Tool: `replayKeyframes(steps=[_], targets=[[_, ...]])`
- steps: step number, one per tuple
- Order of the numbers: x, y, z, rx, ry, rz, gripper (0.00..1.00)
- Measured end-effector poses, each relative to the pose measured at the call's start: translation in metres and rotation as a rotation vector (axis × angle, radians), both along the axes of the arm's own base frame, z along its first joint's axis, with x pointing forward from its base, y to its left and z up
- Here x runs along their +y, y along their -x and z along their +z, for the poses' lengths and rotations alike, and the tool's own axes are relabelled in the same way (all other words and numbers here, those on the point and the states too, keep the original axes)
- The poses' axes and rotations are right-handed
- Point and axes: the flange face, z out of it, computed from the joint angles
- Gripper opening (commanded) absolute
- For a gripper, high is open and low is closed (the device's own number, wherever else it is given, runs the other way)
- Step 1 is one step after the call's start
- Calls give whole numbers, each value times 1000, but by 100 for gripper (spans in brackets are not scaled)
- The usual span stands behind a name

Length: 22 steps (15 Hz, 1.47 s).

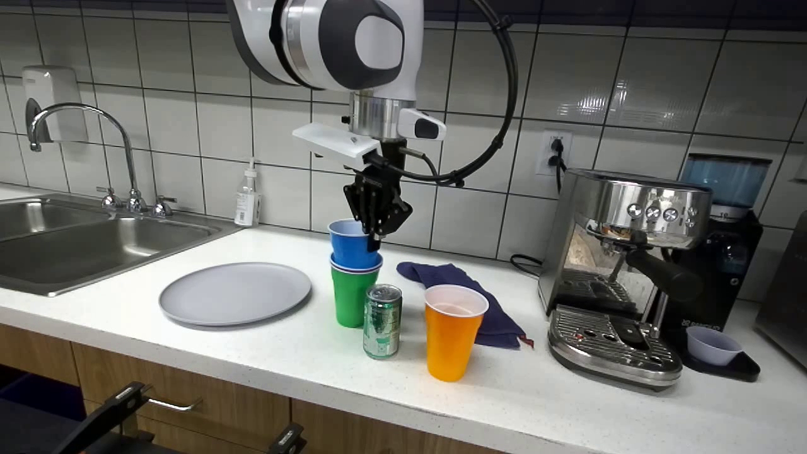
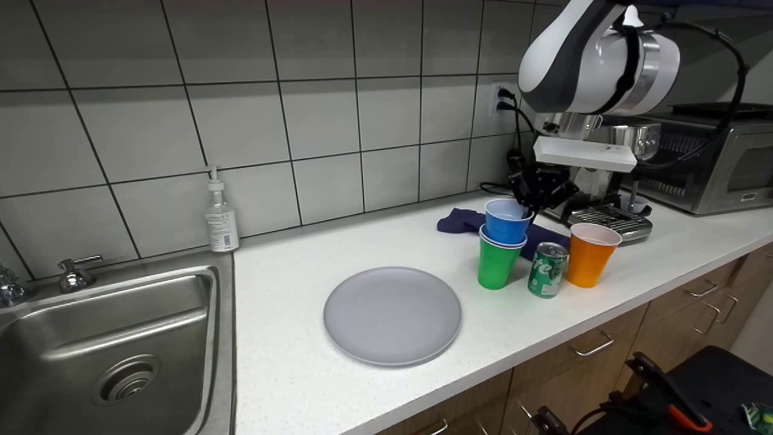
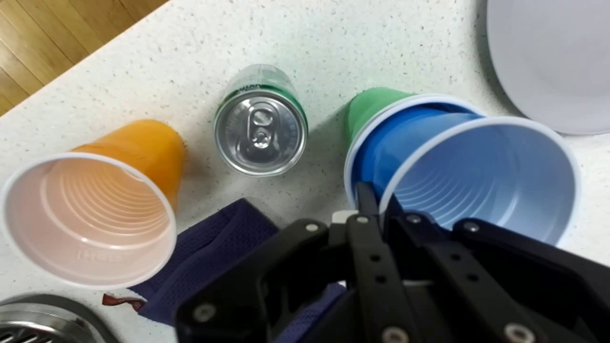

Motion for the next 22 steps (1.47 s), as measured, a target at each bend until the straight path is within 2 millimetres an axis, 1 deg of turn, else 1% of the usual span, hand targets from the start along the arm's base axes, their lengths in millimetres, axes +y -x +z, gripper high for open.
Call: replayKeyframes(steps=[15, 16, 17, 18, 19, 22], targets=[[4, -2, -8, 14, 1, -10, 1], [4, -2, -8, 12, 2, -11, 4], [4, -2, -9, 9, 4, -12, 29], [4, -3, -9, 7, 5, -12, 30], [3, -3, -9, 6, 5, -13, 35], [3, -5, -8, 3, 7, -16, 58]])
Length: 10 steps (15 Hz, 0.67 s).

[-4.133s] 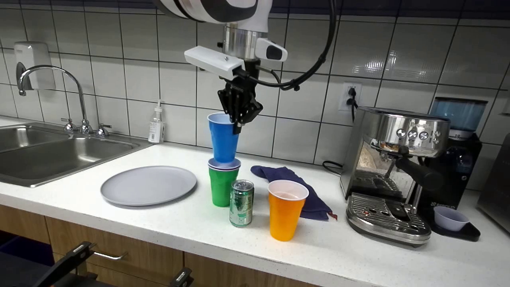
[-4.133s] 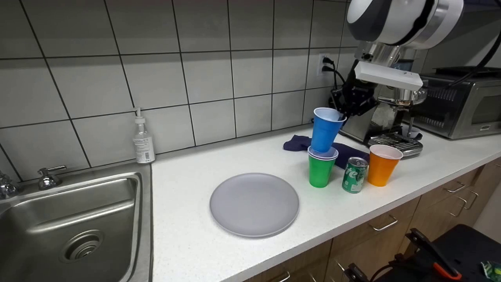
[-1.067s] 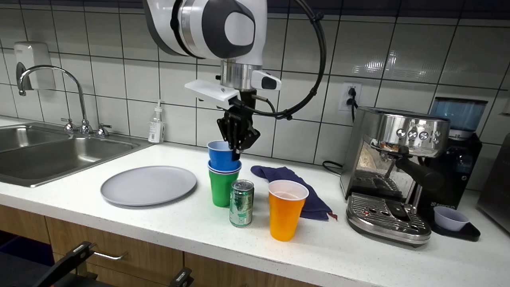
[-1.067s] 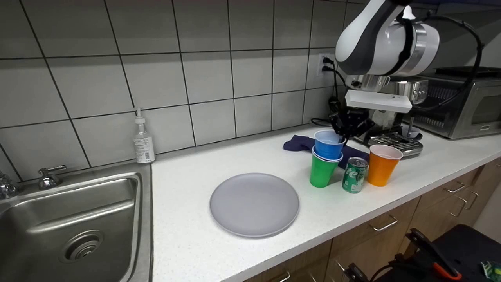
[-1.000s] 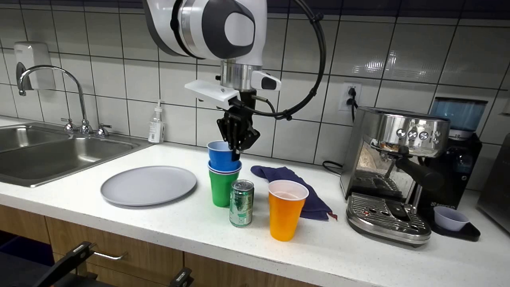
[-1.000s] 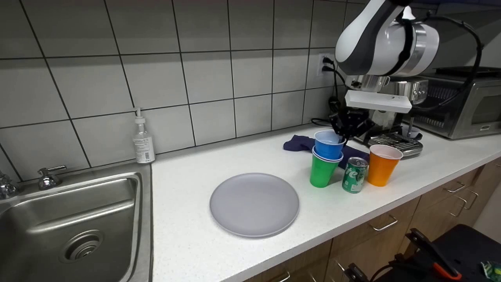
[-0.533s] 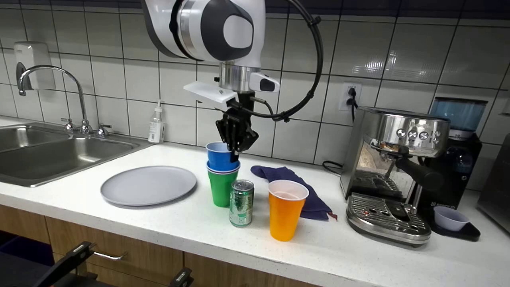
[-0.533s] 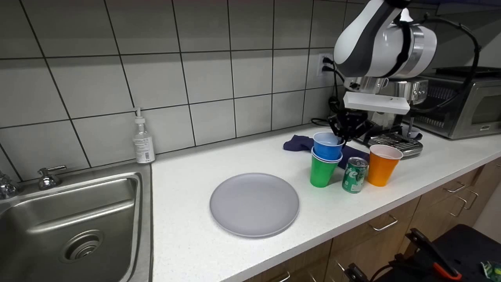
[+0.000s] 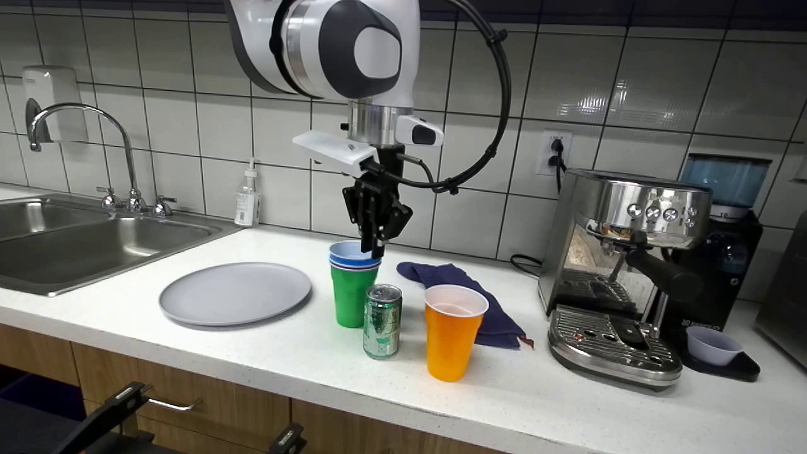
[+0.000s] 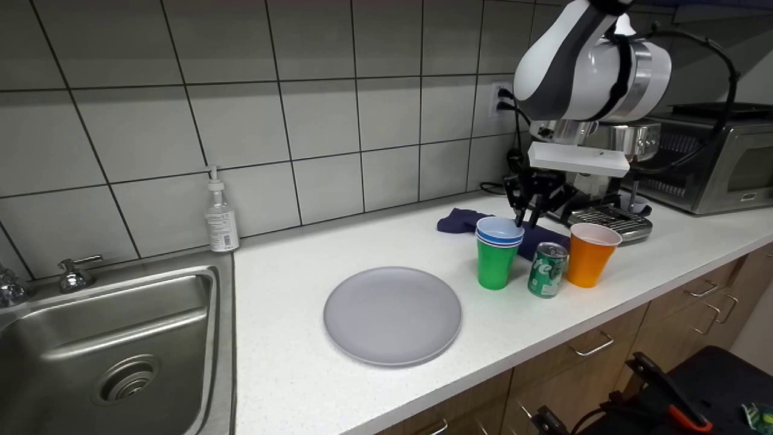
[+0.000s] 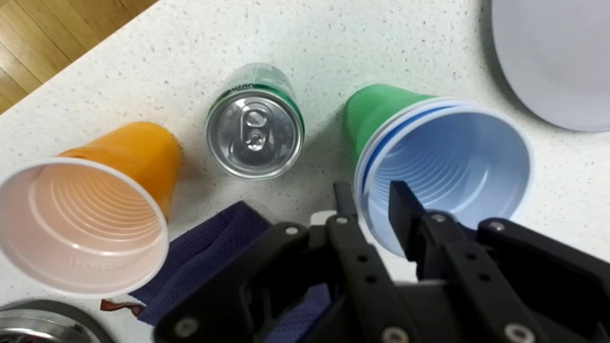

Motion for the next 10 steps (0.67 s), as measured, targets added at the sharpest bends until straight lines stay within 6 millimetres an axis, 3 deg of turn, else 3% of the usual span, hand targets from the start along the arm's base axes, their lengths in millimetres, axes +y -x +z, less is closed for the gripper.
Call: replayKeyframes(steps=[6, 10], targets=[[-1, -4, 0, -4, 3, -1, 100], [-2, -6, 2, -7, 6, 2, 100]])
